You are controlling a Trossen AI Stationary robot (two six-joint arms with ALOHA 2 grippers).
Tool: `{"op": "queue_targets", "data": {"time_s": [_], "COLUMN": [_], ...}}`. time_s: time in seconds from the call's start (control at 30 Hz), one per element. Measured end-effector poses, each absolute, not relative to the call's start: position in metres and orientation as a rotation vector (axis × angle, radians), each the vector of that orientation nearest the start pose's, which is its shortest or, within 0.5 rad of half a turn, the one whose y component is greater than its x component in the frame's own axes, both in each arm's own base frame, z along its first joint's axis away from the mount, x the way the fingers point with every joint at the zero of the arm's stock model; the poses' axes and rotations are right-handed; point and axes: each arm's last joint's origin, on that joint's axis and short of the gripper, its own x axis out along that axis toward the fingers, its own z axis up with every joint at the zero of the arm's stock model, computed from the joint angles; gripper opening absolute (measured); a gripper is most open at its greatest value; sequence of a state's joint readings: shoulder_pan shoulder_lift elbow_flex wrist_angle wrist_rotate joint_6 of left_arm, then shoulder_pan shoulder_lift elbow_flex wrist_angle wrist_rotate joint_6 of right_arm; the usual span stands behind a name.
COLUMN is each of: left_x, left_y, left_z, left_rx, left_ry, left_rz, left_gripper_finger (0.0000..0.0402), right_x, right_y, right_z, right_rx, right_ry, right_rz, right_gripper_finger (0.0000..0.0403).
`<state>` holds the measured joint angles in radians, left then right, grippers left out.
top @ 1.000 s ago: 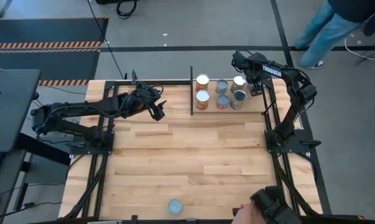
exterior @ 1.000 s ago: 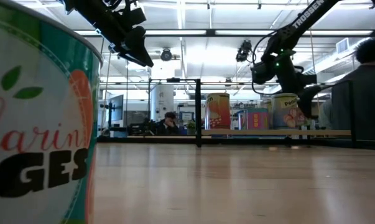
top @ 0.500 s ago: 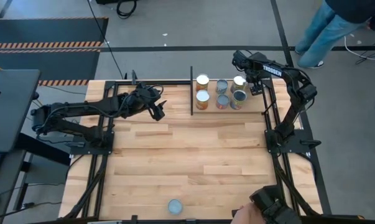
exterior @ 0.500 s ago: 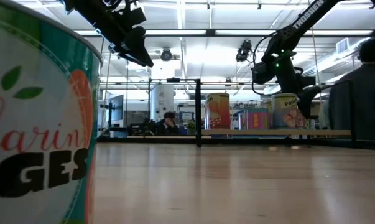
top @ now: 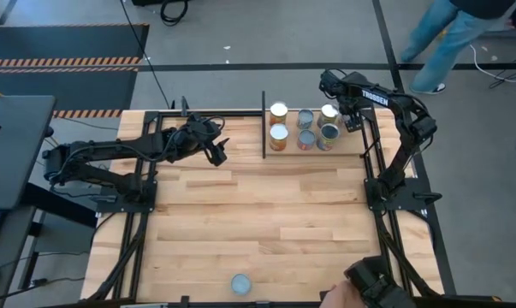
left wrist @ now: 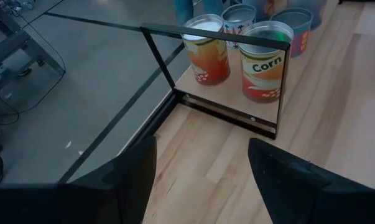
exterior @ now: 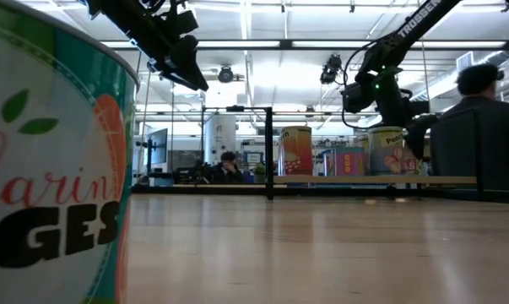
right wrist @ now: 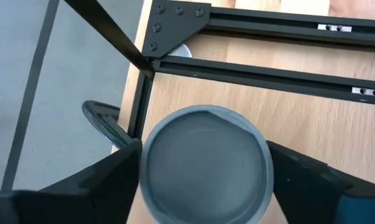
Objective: Pick and place cans onto a shelf
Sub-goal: Put the small green can on the shelf, then adjust the small blue can on the shelf
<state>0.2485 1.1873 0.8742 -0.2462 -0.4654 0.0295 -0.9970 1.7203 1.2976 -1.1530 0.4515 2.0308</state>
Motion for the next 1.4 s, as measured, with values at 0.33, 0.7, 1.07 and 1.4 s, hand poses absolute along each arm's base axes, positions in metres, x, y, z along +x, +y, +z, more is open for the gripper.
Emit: {"op": "queue_targets", "data": {"time_s": [0.33,0.7,1.07,1.4], "left_x": [0.241,0.236,0.217,0.199], "left_y": [0.075,0.053,0.014,-0.006], "left_z": [0.281,0.298,0.312,0.328], "left_rx": [0.072,0.08,0.007,-0.165], "left_ry": [0.569,0.466,0.419,0.294], "left_rz": [0.692,0.621,0.484,0.409], "left_gripper_finger": [0.0259,0.0259,0.0259,0.0259], "right_x": [0.15,0.17,0.215,0.24], "right_y": [-0.256,-0.224,-0.167,-0.146], "right_z": [0.244,0.283,0.323,0.309], "right_rx": [-1.901,-2.143,-2.398,-2.536], "right_ry": [0.176,0.242,-1.135,-2.062], "right_rz": [2.827,2.978,3.508,3.173], "right_gripper_finger": [0.0367,0.0348,0.0347,0.0191]}}
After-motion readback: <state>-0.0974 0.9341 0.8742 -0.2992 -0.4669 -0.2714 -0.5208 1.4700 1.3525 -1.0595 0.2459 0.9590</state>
